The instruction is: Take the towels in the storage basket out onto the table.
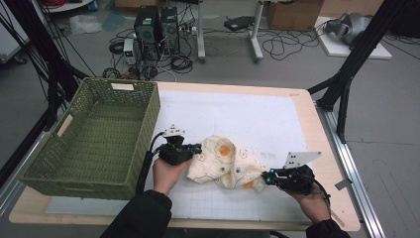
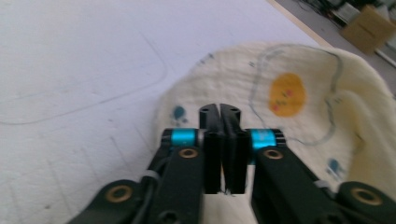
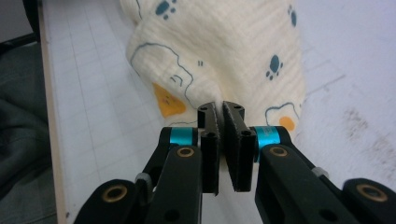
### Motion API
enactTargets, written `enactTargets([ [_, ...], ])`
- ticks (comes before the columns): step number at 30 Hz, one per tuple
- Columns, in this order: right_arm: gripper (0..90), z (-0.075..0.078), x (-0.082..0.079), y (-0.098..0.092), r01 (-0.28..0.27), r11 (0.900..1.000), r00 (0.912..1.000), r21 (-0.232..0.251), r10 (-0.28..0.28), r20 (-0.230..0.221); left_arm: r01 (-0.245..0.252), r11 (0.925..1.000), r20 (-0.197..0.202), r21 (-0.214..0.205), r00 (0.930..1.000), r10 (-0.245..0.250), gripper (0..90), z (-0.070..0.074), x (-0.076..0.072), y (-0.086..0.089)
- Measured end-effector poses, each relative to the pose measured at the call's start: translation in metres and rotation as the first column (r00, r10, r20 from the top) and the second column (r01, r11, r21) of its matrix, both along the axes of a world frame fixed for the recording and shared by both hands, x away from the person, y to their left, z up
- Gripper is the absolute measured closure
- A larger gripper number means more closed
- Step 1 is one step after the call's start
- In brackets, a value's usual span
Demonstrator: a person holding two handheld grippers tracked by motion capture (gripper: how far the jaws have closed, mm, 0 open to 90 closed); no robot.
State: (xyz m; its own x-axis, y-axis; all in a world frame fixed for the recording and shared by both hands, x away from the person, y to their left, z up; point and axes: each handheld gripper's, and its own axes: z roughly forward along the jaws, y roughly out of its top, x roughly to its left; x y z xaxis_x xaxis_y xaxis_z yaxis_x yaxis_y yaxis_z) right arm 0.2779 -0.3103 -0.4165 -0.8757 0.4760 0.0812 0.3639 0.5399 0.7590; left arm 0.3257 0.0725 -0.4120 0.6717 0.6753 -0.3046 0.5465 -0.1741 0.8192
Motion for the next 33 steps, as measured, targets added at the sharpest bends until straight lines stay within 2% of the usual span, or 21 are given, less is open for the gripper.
enactTargets([
  [4, 85.0, -0.004, -0.003, -0.001, -0.009, 0.9999, 1.0, -0.005, 0.009, -0.002, 0.087, 0.9962, -0.009, 0.004, 0.9962, -0.087, 65.1, -0.001, -0.015, 0.003],
  [6, 84.9, -0.005, -0.004, -0.001, -0.006, 1.0, 1.0, -0.002, 0.006, -0.003, 0.121, 0.9926, -0.029, 0.012, 0.9923, -0.12, 56.5, -0.004, -0.021, 0.002],
  [8, 84.7, -0.007, -0.004, -0.001, -0.007, 1.0, 1.0, -0.002, 0.007, -0.007, 0.143, 0.9881, -0.024, 0.057, 0.9897, -0.141, 47.9, -0.006, -0.028, 0.0],
  [10, 84.5, -0.008, -0.003, 0.0, -0.006, 1.0, 0.9999, -0.002, 0.006, -0.01, 0.173, 0.9815, -0.054, 0.082, 0.9842, -0.169, 44.0, -0.01, -0.03, -0.001],
  [11, 84.4, -0.009, -0.003, 0.0, -0.008, 1.0, 0.9999, -0.002, 0.008, -0.012, 0.181, 0.977, -0.063, 0.113, 0.9827, -0.174, 41.4, -0.012, -0.03, -0.002],
  [13, 84.3, -0.01, -0.002, 0.001, -0.012, 0.9999, 0.9998, -0.005, 0.012, -0.018, 0.187, 0.9676, -0.069, 0.17, 0.9818, -0.177, 40.9, -0.017, -0.031, -0.004],
  [14, 84.2, -0.01, -0.002, 0.001, -0.01, 0.9999, 0.9998, -0.005, 0.01, -0.017, 0.198, 0.9629, -0.079, 0.184, 0.9793, -0.186, 41.0, -0.02, -0.031, -0.006],
  [16, 84.1, -0.011, -0.002, 0.001, -0.012, 0.9999, 0.9998, -0.008, 0.012, -0.017, 0.206, 0.9498, -0.075, 0.235, 0.9781, -0.194, 43.3, -0.024, -0.031, -0.01],
  [20, 83.9, -0.012, -0.001, 0.001, -0.015, 0.9998, 0.9997, -0.009, 0.015, -0.019, 0.18, 0.9354, -0.02, 0.304, 0.9829, -0.183, 67.4, -0.027, -0.033, -0.016],
  [21, 83.8, -0.012, -0.002, 0.002, -0.014, 0.9999, 0.9997, -0.007, 0.014, -0.022, 0.171, 0.9349, -0.013, 0.311, 0.9843, -0.176, 74.3, -0.027, -0.032, -0.016],
  [24, 83.6, -0.012, -0.002, 0.002, -0.015, 0.9998, 0.9996, -0.011, 0.015, -0.023, 0.161, 0.9398, -0.018, 0.301, 0.9864, -0.163, 85.0, -0.028, -0.029, -0.014],
  [29, 83.4, -0.012, -0.002, 0.003, -0.02, 0.9998, 0.9996, -0.009, 0.02, -0.019, 0.167, 0.9412, -0.023, 0.294, 0.9856, -0.168, 87.8, -0.028, -0.028, -0.013],
  [32, 83.3, -0.012, -0.001, 0.003, -0.021, 0.9998, 0.9996, -0.008, 0.02, -0.017, 0.166, 0.9451, -0.032, 0.281, 0.9859, -0.164, 88.7, -0.029, -0.028, -0.012],
  [33, 83.3, -0.012, -0.001, 0.003, -0.019, 0.9998, 0.9996, -0.004, 0.019, -0.02, 0.171, 0.9437, -0.033, 0.283, 0.9851, -0.169, 88.8, -0.028, -0.027, -0.012],
])
